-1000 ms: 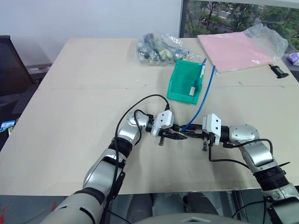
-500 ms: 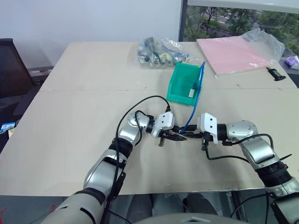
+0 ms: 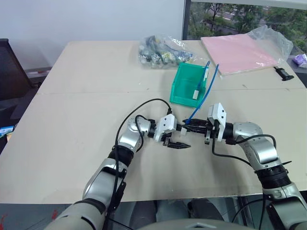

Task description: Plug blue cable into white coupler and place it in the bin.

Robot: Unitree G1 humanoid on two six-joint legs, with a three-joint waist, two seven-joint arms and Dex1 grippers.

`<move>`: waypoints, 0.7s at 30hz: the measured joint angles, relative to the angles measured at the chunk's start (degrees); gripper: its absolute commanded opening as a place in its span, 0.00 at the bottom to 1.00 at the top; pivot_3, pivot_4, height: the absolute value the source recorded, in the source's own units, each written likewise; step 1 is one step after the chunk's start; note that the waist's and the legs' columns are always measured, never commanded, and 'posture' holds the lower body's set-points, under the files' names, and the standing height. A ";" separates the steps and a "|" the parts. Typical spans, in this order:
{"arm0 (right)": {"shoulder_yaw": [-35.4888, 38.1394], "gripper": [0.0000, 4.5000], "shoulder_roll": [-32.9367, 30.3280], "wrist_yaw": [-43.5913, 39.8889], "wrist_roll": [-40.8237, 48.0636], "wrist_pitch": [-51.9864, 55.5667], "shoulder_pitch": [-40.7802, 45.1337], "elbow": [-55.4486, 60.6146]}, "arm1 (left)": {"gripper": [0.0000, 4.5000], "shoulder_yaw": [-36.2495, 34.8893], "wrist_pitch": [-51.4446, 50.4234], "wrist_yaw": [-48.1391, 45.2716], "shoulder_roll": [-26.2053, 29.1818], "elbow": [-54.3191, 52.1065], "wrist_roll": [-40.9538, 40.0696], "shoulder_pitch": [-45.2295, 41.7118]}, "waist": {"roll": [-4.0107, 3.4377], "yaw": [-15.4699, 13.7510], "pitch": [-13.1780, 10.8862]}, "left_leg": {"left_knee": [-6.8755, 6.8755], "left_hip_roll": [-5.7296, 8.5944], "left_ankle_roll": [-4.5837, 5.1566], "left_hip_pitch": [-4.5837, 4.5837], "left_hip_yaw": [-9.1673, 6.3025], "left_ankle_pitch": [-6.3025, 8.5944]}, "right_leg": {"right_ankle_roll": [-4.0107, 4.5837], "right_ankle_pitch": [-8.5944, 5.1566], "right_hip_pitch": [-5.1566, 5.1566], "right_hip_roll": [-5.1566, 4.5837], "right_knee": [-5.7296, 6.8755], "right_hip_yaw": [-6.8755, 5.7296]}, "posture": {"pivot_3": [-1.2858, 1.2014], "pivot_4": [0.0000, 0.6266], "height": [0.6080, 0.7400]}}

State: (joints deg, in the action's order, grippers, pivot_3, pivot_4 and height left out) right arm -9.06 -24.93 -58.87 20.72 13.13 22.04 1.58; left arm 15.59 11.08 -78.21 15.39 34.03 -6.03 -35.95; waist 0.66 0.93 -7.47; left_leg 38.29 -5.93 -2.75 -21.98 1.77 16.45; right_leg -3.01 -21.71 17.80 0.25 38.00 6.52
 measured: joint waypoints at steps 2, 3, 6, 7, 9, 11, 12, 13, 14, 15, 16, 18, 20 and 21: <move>0.69 0.00 -0.74 -0.07 0.77 0.43 0.29 0.40 | 0.83 -1.68 -4.91 3.93 1.89 -9.64 -0.52 5.42 | -0.09 0.29 -0.06 | -0.07 -0.07 0.01 -0.03 0.04 0.00 | 0.00 0.00 0.04 0.00 -0.01 0.05 | 0.52 0.24 1.00; 1.52 0.00 -1.46 0.21 1.50 1.84 1.23 0.47 | 0.83 -3.73 -10.62 7.45 3.76 -18.90 -1.72 10.19 | -0.12 0.64 -0.13 | -0.09 -0.12 0.01 -0.12 0.04 0.01 | 0.00 0.00 0.17 0.01 0.02 0.06 | 0.52 0.24 1.00; 5.55 0.00 -3.48 1.68 3.85 7.11 5.51 -0.04 | 0.83 -8.99 -23.26 15.16 7.13 -37.13 -5.00 17.49 | -0.24 1.06 -0.24 | -0.06 -0.17 0.01 -0.42 -0.08 0.00 | 0.00 0.00 0.37 0.04 0.22 -0.07 | 0.52 0.24 1.00; 6.32 0.00 -3.73 2.29 4.42 8.86 7.77 -0.39 | 0.83 -10.48 -26.91 17.78 7.54 -41.94 -5.75 18.31 | -0.27 1.16 -0.27 | -0.04 -0.17 0.01 -0.43 -0.11 0.00 | 0.00 0.00 0.37 0.04 0.18 -0.08 | 0.52 0.24 1.00; 6.39 0.00 -3.71 3.53 4.81 12.43 12.66 -2.21 | 0.83 -12.77 -33.56 22.64 7.58 -49.13 -7.13 18.76 | -0.28 1.26 -0.31 | -0.01 -0.15 0.00 -0.44 -0.14 0.00 | 0.00 0.00 0.36 0.04 0.19 -0.09 | 0.52 0.24 1.00; 6.09 0.00 -3.57 5.55 3.73 15.82 20.23 -7.41 | 0.83 -15.19 -42.53 29.90 7.10 -57.58 -8.30 18.01 | -0.27 1.24 -0.31 | 0.06 -0.03 0.00 -0.40 -0.24 0.00 | 0.00 0.01 0.27 0.00 0.19 -0.13 | 0.52 0.24 1.00; 5.43 0.00 -3.22 6.35 2.08 16.35 24.11 -12.16 | 0.83 -15.66 -46.58 33.28 6.50 -60.09 -8.37 17.02 | -0.24 1.23 -0.34 | 0.06 0.05 0.00 -0.40 -0.31 0.00 | 0.00 0.01 0.28 -0.02 0.20 -0.13 | 0.52 0.24 1.00; 4.99 0.00 -2.45 6.92 0.44 16.36 28.21 -17.90 | 0.83 -15.80 -50.83 36.80 5.86 -62.52 -8.39 15.46 | -0.18 1.23 -0.41 | 0.06 0.14 0.00 -0.40 -0.41 0.00 | 0.00 0.01 0.28 -0.06 0.21 -0.15 | 0.52 0.24 1.00; 4.83 0.00 -1.22 7.24 -0.96 15.72 32.19 -23.97 | 0.83 -16.01 -54.67 40.47 4.67 -64.23 -8.36 13.33 | -0.16 1.23 -0.43 | 0.06 0.22 0.00 -0.41 -0.48 0.00 | -0.01 0.01 0.28 -0.11 0.26 -0.18 | 0.52 0.24 1.00; 4.70 0.00 -0.18 7.54 -1.79 15.06 34.68 -27.75 | 0.83 -16.23 -56.78 43.00 3.68 -65.05 -8.29 11.78 | -0.15 1.28 -0.43 | 0.09 0.25 0.00 -0.41 -0.49 -0.01 | -0.02 0.02 0.28 -0.14 0.32 -0.18 | 0.52 0.24 1.00; 4.55 0.00 1.49 7.70 -2.78 13.92 38.51 -33.78 | 0.83 -16.29 -59.39 46.20 2.81 -65.61 -7.98 9.83 | -0.15 1.44 -0.43 | 0.13 0.25 0.00 -0.40 -0.49 -0.01 | -0.02 0.02 0.30 -0.14 0.39 -0.18 | 0.52 0.24 1.00; 4.52 0.19 3.52 7.89 -4.47 11.89 43.83 -42.84 | 0.86 -15.97 -62.12 49.87 2.43 -66.08 -7.15 8.23 | -0.16 1.60 -0.44 | 0.12 0.25 0.00 -0.39 -0.50 -0.01 | -0.03 0.02 0.34 -0.13 0.50 -0.21 | 0.52 0.24 1.00; 4.60 0.39 4.34 8.19 -6.20 10.07 48.25 -51.23 | 0.86 -15.10 -63.78 52.24 2.28 -66.05 -6.58 7.94 | -0.16 1.55 -0.44 | 0.12 0.24 0.00 -0.40 -0.53 -0.01 | -0.02 0.02 0.43 -0.13 0.77 -0.36 | 0.52 0.24 1.00; 4.61 0.50 4.51 8.27 -6.85 9.40 49.41 -53.60 | 0.86 -14.94 -64.37 52.88 2.17 -65.98 -6.51 7.95 | -0.16 1.49 -0.44 | 0.12 0.24 0.00 -0.44 -0.52 -0.01 | -0.02 0.02 0.58 -0.14 0.90 -0.41 | 0.52 0.24 1.00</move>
State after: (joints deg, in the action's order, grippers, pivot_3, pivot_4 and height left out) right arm -4.45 -20.42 -50.60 13.87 22.53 71.45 -52.02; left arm 0.66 -53.29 -25.33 17.56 -31.94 -12.54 -28.00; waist 0.50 2.43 -7.92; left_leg 38.42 -5.69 -2.75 -22.42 1.25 16.44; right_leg -3.04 -21.70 18.38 0.11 38.90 6.11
